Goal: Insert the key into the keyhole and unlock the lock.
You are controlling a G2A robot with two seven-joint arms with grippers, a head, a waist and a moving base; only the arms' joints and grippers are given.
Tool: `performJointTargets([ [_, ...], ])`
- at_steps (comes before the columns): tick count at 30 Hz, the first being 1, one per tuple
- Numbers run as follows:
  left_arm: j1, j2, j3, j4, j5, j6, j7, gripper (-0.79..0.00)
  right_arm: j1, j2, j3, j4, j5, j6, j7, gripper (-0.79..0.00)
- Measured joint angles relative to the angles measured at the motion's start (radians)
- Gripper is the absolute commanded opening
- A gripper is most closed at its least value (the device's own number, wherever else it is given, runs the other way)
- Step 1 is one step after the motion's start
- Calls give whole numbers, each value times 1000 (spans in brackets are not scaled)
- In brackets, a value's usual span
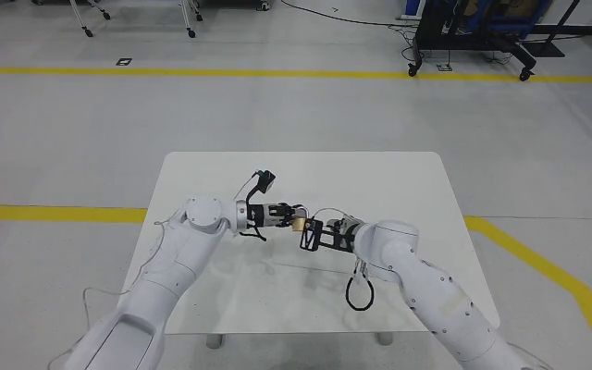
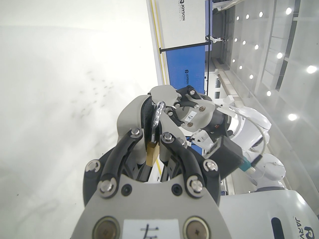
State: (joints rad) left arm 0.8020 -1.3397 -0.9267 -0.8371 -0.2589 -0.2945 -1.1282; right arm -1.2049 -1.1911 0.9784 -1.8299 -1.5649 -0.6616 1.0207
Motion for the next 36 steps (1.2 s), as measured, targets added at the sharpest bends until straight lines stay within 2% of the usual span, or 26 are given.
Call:
performJointTargets([
  [5,0,-12,32,7,9,-5,13,-785,30,-5,-6,8,43,-3,10,-785],
  [14,-19,-21,37,53,-21,-35,-1,-785,67,-12,-26,33,92,-4,36,-785],
  [20,-42,-26,29,70,-53,-41,-3,-785,60,-12,-50,36,85,-17,79,-785],
  [28,-46,-31,42,79,-43,-36,-7,-785,80,-16,-80,52,78,-25,73,-785],
  [36,-45,-31,39,93,-47,-59,-22,-785,75,-8,-17,41,131,-7,26,-785],
])
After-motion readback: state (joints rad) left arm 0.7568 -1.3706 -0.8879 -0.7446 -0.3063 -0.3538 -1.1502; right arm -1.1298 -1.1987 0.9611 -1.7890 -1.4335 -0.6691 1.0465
